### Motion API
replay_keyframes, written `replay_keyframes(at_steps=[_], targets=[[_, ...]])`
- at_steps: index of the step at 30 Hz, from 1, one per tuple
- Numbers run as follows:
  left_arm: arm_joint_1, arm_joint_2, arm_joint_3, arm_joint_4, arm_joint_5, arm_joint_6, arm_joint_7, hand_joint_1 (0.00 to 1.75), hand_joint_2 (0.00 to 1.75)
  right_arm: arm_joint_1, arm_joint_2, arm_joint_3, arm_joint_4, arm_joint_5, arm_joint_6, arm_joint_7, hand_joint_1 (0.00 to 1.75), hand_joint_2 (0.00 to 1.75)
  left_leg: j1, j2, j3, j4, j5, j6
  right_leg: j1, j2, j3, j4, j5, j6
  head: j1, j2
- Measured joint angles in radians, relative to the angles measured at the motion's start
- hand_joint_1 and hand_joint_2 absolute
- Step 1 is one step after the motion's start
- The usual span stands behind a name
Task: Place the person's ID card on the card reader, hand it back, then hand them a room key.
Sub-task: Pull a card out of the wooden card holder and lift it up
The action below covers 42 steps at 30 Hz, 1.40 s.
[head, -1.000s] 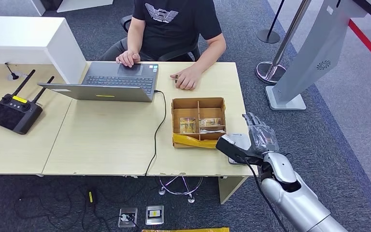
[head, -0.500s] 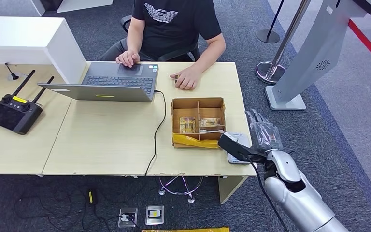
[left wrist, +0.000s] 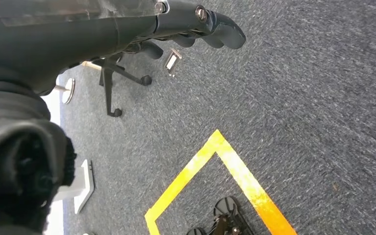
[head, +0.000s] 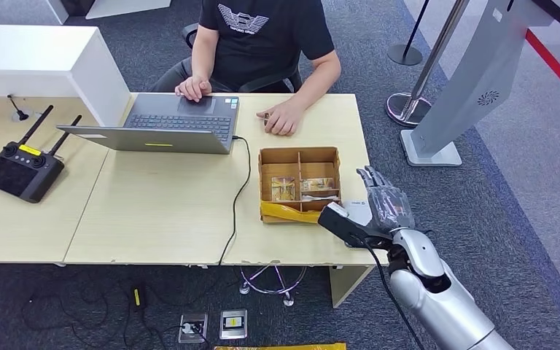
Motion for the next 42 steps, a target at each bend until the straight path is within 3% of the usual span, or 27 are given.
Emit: replay_keyframes(at_steps=[18, 42], targets=[[0.000, 0.017, 0.000, 0.000, -0.010, -0.013, -0.004, 0.00, 0.00, -0.019, 0.063, 0.039, 0.081, -0.019, -0.073, -0.042, 0.00, 1.75, 0.000, 0.000, 0.000, 0.000, 0.000, 0.000, 0.000, 0.000, 0.000, 0.000, 0.000, 0.000, 0.000, 0.000], [0.001, 0.025, 0.000, 0.000, -0.010, -0.063, -0.030, 0.00, 0.00, -0.028, 0.138, 0.041, 0.113, 0.107, -0.030, 0.047, 0.00, 1.75, 0.000, 0.000, 0.000, 0.000, 0.000, 0.000, 0.000, 0.000, 0.000, 0.000, 0.000, 0.000, 0.000, 0.000]])
